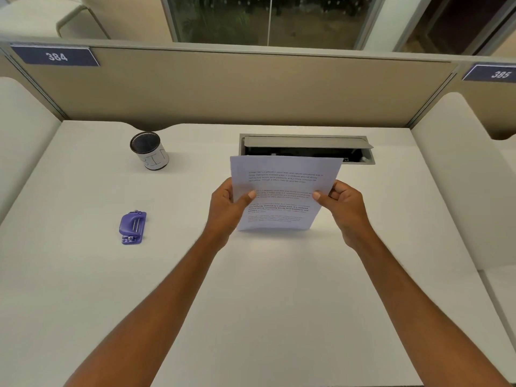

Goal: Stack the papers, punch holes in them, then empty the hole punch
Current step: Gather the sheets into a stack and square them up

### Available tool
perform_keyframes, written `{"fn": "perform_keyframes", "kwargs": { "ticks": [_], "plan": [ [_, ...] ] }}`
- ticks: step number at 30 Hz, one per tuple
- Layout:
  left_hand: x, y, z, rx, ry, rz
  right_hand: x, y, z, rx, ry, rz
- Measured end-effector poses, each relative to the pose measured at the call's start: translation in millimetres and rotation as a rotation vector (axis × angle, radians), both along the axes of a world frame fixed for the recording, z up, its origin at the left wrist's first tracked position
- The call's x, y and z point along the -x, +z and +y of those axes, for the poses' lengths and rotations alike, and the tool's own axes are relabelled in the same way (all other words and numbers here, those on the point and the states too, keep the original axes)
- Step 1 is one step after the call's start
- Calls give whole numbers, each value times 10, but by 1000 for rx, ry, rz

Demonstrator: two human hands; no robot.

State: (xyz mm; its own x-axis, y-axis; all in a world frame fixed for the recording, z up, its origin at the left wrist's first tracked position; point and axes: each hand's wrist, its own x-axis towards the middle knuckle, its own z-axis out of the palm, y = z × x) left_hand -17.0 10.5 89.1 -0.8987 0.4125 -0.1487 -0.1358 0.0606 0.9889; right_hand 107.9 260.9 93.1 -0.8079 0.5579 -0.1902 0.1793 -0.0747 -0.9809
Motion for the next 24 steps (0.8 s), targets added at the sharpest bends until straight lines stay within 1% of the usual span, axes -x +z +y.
{"fn": "perform_keyframes", "kwargs": {
  "ticks": [4, 10, 18, 24],
  "plan": [
    [-47, 29, 46, 2, -38, 7, -9, 14, -43, 4, -15, 2],
    [-101, 66, 117, 26, -33, 6, -19, 32, -118, 6, -34, 35],
    [-202, 82, 214, 58, 22, -23, -38, -7, -184, -6, -69, 37],
    [-208, 130, 237, 50, 68, -49, -84, -50, -139, -18, -50, 25]
  ]
}}
